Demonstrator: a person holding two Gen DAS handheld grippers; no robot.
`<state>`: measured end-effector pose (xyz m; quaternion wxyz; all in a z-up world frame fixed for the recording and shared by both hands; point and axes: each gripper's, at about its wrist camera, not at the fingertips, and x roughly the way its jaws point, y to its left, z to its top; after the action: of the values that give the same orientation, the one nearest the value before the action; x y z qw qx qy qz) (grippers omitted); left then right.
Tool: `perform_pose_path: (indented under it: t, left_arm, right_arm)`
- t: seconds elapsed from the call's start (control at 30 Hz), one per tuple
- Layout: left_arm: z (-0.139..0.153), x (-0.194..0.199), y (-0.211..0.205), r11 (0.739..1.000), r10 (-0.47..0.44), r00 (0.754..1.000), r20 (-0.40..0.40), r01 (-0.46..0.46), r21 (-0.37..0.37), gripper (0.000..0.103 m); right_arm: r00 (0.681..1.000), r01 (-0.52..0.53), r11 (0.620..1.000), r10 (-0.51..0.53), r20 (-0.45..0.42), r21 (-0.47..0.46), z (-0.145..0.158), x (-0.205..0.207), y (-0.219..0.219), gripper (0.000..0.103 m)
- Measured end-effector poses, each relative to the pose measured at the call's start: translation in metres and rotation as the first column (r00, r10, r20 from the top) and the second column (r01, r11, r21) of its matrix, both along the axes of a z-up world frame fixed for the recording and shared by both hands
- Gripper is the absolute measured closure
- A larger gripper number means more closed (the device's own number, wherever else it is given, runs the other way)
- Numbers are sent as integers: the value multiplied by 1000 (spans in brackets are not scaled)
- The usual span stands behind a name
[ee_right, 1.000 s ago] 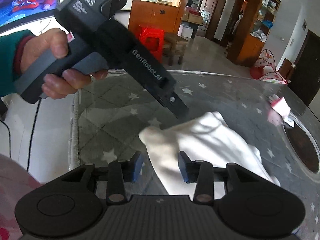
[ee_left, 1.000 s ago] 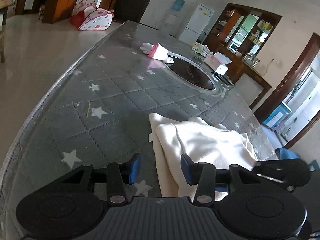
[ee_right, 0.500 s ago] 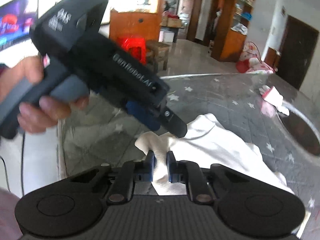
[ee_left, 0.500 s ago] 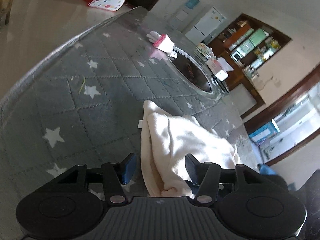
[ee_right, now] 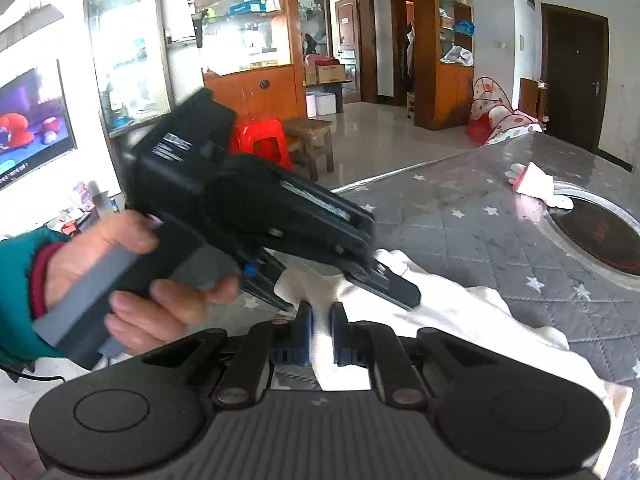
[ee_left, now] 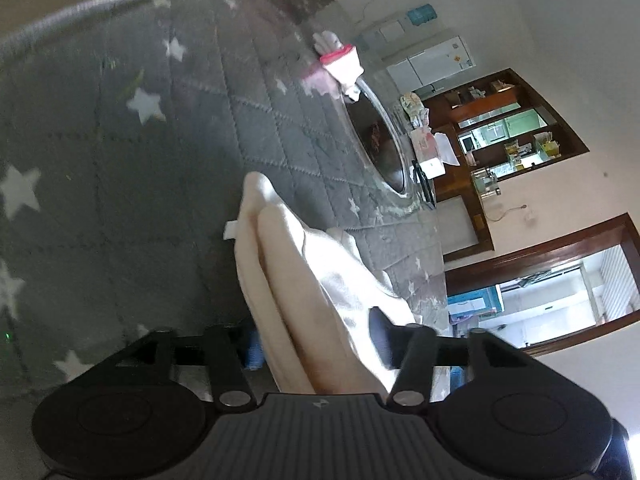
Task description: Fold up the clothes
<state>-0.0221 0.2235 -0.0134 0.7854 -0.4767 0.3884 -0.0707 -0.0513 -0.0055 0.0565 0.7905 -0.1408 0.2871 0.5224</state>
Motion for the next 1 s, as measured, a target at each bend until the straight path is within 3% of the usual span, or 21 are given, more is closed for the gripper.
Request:
perform_pose_path:
  t: [0.07, 0.2, 0.4, 0.5, 0.6, 0.73, 0.87, 1.0]
  left_arm:
    - [-5, 0, 0, 1000, 5, 1000, -9, -6, -18, 75]
    - [-13, -1, 2, 999, 20, 999, -27, -21, -34, 83]
    - [-12, -1, 1, 1000, 8, 1000, -19, -9, -12, 84]
    - [-11, -2, 0, 1000, 6, 1000, -17, -6, -3, 84]
    - [-10, -2, -1, 1000, 3, 1000, -15, -3, 6, 84]
    - [-9, -2, -2, 1000, 0, 1000, -13, 0, 18, 83]
    - [-7, -1, -5, 999, -6, 1000, -10, 7, 46, 83]
    - [-5, -1, -6, 998, -11, 1000, -8, 11, 61, 83]
  right_arm:
    - [1000, -8, 1000, 8, -4, -3, -2, 0, 1, 95]
    - [1000, -18, 1000, 18, -21, -12, -7, 2, 2, 90]
    - [999, 42, 999, -42, -13, -9, -6, 6, -24, 83]
    - [987, 158, 987, -158, -4, -24, -7, 22, -54, 81]
    - [956, 293, 955, -293, 7, -47, -13, 43, -82, 75]
    - [891, 452, 890, -453, -7, -49, -24, 71, -117, 71]
    - [839, 540, 841, -541, -57, -44, -38, 99, -139, 66]
    - [814, 570, 821, -571, -109, -39, -53, 116, -143, 59]
